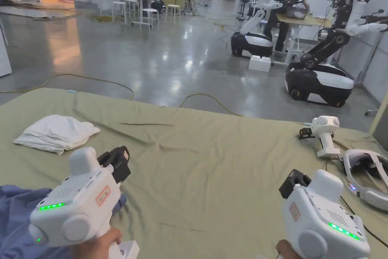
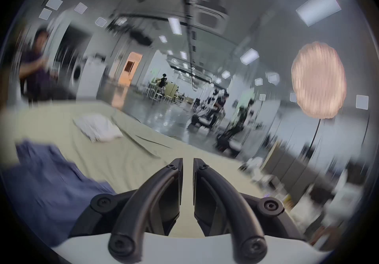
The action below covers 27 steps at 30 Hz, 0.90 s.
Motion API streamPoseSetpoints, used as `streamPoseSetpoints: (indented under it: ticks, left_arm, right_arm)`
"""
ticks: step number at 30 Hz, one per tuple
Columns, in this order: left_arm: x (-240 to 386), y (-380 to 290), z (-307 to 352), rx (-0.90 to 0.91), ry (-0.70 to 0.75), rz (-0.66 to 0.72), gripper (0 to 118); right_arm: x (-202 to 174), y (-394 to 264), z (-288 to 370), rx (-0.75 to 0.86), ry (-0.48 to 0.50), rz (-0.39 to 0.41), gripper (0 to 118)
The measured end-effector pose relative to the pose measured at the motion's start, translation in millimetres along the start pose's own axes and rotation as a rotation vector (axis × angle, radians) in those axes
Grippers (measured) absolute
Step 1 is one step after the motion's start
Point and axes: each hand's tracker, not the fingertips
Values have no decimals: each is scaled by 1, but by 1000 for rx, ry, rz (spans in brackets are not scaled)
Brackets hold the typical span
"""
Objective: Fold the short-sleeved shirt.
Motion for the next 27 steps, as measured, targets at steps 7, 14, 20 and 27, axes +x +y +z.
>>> streamPoseSetpoints:
  ticks: [7, 14, 20, 27]
  left_arm:
    - [25, 1, -4, 3, 152, -527, 12]
    - [52, -43, -15, -65, 218, -1698, 12]
    - [51, -50, -8, -55, 200, -1823, 12]
    - [51, -19, -3, -74, 157, -949, 12]
  right_arm:
    - [-6, 4, 1, 56, 57, 267, 0]
    - [-37, -35, 0, 170, -67, 1411, 0]
    - [-28, -55, 4, 275, -54, 1753, 0]
    - [-39, -34, 6, 101, -48, 1077, 0]
